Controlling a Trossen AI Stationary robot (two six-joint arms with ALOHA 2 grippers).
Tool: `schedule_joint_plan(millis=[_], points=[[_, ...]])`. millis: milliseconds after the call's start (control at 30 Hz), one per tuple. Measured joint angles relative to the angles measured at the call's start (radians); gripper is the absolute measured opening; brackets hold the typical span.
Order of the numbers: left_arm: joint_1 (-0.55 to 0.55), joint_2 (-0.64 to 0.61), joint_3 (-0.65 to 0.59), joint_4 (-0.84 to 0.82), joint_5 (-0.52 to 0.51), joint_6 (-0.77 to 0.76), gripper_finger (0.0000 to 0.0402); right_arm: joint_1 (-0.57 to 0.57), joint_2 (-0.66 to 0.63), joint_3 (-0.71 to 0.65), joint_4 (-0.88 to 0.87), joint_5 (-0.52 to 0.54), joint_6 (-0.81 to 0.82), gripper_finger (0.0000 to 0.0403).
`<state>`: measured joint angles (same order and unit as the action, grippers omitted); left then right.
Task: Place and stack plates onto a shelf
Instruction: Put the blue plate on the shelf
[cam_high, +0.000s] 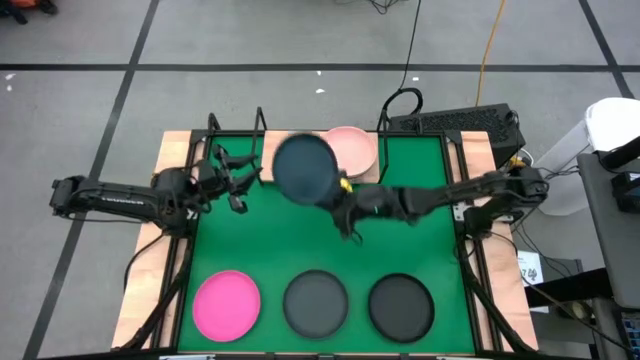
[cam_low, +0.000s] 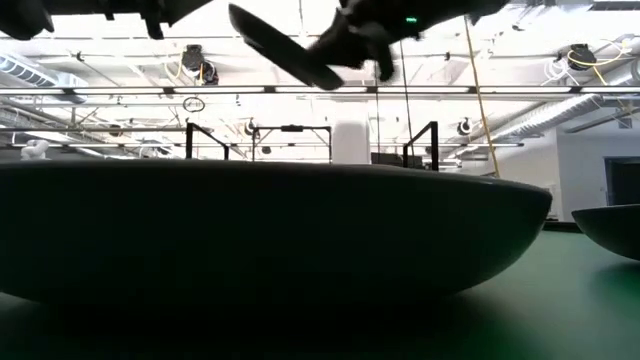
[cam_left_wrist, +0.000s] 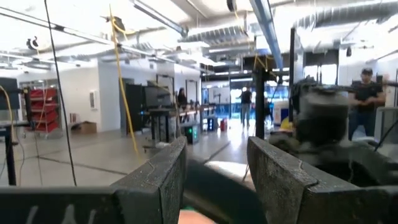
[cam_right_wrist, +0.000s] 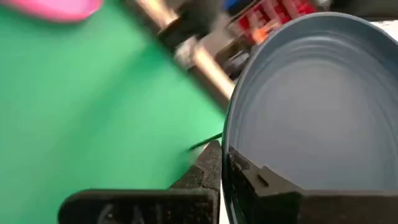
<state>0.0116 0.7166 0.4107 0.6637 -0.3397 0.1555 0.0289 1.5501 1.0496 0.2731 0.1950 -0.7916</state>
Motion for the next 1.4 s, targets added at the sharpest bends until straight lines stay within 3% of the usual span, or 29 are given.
schedule_joint_plan(millis=[100,233,500,767,1133,1400], points=[[-0.002,-0.006,0.005,0.002,0.0,-0.004,0.0175,-0.106,0.035,0.071,0.014,-0.119,0.05,0.0001],[-0.002,-0.005,0.005,0.026,-0.001,0.03,0.0175,-0.21,0.124,0.173,0.013,-0.183,0.091,0.0001],[0.052,-0.06,0.005,0.032,-0.023,0.061,0.0175,-0.265,0.319,0.314,0.006,-0.281,0.099,0.0],[0.059,-0.069,0.005,-0.017,-0.017,0.054,0.0175,-0.312,0.433,0.32,0.012,-0.304,0.17,0.0],[0.059,-0.068,0.005,-0.025,-0.017,0.052,0.0175,-0.362,0.467,0.319,0.012,-0.406,0.291,0.0],[0.059,-0.068,0.005,-0.035,-0.017,0.043,0.0175,-0.377,0.478,0.319,-0.033,-0.407,0.306,0.0]])
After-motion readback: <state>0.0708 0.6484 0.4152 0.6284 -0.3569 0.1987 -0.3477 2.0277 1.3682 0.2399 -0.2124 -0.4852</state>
